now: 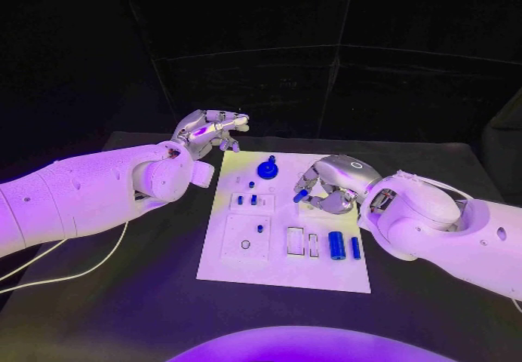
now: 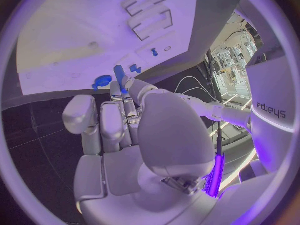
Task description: Assemble the parts on the task board
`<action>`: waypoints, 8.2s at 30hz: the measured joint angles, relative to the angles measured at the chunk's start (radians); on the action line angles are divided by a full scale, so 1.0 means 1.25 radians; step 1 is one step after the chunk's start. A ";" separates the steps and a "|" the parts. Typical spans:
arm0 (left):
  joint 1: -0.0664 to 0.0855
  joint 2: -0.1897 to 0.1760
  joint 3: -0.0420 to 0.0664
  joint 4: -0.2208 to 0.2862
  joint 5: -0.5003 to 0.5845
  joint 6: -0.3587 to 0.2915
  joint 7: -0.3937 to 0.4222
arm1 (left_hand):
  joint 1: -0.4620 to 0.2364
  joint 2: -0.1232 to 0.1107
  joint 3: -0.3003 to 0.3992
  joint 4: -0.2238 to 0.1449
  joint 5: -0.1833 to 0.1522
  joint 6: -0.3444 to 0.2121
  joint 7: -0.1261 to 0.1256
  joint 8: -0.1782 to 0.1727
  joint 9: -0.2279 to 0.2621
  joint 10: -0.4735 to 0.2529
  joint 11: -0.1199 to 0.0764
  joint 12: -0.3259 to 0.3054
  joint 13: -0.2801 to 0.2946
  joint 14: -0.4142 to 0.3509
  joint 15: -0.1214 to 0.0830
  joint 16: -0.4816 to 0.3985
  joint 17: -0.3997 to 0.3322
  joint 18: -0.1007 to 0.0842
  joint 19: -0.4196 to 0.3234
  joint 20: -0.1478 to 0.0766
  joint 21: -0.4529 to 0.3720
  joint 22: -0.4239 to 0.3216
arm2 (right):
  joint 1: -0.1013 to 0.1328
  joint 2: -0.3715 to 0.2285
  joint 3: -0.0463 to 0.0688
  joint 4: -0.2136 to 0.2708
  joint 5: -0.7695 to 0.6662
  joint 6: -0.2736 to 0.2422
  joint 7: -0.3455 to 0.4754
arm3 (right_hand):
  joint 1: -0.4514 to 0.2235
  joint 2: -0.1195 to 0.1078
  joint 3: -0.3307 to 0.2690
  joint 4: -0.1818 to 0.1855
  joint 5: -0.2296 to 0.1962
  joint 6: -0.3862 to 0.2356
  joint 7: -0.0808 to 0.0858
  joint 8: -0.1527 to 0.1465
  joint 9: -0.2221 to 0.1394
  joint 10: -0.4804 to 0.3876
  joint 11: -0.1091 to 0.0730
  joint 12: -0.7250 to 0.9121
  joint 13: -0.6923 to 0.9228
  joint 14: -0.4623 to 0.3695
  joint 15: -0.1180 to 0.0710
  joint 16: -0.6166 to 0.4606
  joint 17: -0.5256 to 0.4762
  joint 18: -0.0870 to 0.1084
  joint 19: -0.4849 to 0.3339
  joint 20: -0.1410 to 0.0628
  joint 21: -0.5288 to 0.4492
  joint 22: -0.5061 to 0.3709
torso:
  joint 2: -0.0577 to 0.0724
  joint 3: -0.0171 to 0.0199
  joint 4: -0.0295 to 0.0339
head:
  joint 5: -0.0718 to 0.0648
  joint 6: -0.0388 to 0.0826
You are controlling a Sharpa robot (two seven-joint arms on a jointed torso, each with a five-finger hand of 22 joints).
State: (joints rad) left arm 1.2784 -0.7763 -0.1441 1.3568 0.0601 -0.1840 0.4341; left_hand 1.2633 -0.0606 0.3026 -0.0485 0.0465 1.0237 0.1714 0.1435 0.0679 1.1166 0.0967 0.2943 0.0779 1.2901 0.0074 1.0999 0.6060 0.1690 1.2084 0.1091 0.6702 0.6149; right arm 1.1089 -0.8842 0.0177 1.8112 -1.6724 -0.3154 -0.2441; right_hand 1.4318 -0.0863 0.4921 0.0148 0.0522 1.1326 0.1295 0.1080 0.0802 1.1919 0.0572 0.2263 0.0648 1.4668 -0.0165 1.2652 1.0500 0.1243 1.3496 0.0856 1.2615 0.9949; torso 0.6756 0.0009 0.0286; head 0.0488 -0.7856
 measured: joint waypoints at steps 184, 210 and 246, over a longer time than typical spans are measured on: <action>-0.004 -0.012 -0.008 -0.003 0.000 0.013 -0.015 | 0.007 0.007 -0.009 -0.002 0.000 0.000 0.000 0.000 0.000 -0.003 -0.003 0.006 0.000 -0.003 0.003 0.000 -0.003 0.000 0.000 0.000 -0.005 -0.004 | -0.113 -0.106 -0.059 0.080 0.177 -0.078 -0.254 | -0.065 0.061 -0.543 0.206 0.415 -0.122 -0.024 0.236 0.045 0.197 -0.046 0.878 0.991 0.000 -0.037 0.179 0.206 -0.038 0.075 -0.032 0.121 0.204 | -0.009 -0.0069 -0.0354 | -0.061 0.003; -0.005 -0.008 -0.009 -0.004 0.000 0.014 -0.016 | 0.017 0.017 -0.009 -0.002 0.000 0.000 0.000 0.000 0.000 -0.009 -0.003 0.006 0.000 -0.003 0.003 0.000 -0.004 0.000 0.000 0.000 -0.009 -0.005 | -0.113 -0.015 -0.058 0.069 0.287 -0.141 -0.258 | -0.148 0.086 -0.577 0.221 0.412 -0.076 -0.031 0.239 0.067 0.216 -0.064 0.884 0.995 0.001 -0.051 0.187 0.206 -0.038 0.084 -0.041 0.130 0.224 | -0.008 -0.0079 -0.0347 | -0.042 -0.004; -0.004 -0.009 -0.009 -0.001 0.000 0.014 -0.017 | 0.017 0.017 -0.009 -0.002 0.000 0.000 0.000 0.000 0.000 -0.009 -0.003 0.009 0.000 -0.003 0.003 0.000 -0.005 0.000 0.000 0.000 -0.009 -0.005 | -0.112 0.049 -0.058 0.031 0.242 -0.136 -0.324 | -0.335 -0.005 -0.553 0.226 0.031 -0.037 -0.063 0.248 0.102 0.216 -0.064 0.850 0.995 0.000 -0.055 0.187 0.206 -0.038 0.085 -0.049 0.133 0.229 | -0.009 -0.0064 -0.0364 | -0.036 -0.003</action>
State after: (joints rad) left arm 1.2730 -0.7880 -0.1555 1.3562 0.0604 -0.1671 0.4126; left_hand 1.2842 -0.0396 0.2916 -0.0510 0.0465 1.0238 0.1714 0.1435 0.0679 1.1058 0.0929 0.3059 0.0776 1.2864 0.0111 1.0999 0.5994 0.1689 1.2084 0.1090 0.6590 0.6084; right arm 0.9688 -0.8229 -0.0547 1.8497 -1.3703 -0.4852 -0.6497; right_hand 1.0129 -0.0921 -0.1986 0.2973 0.0907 1.0858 0.0505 0.4180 0.2082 1.4615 -0.0234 1.2893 1.3089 1.4667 -0.0847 1.4988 1.3074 0.0772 1.4564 0.0244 1.4282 1.2811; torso 0.6646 -0.0072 -0.0169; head 0.0034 -0.7888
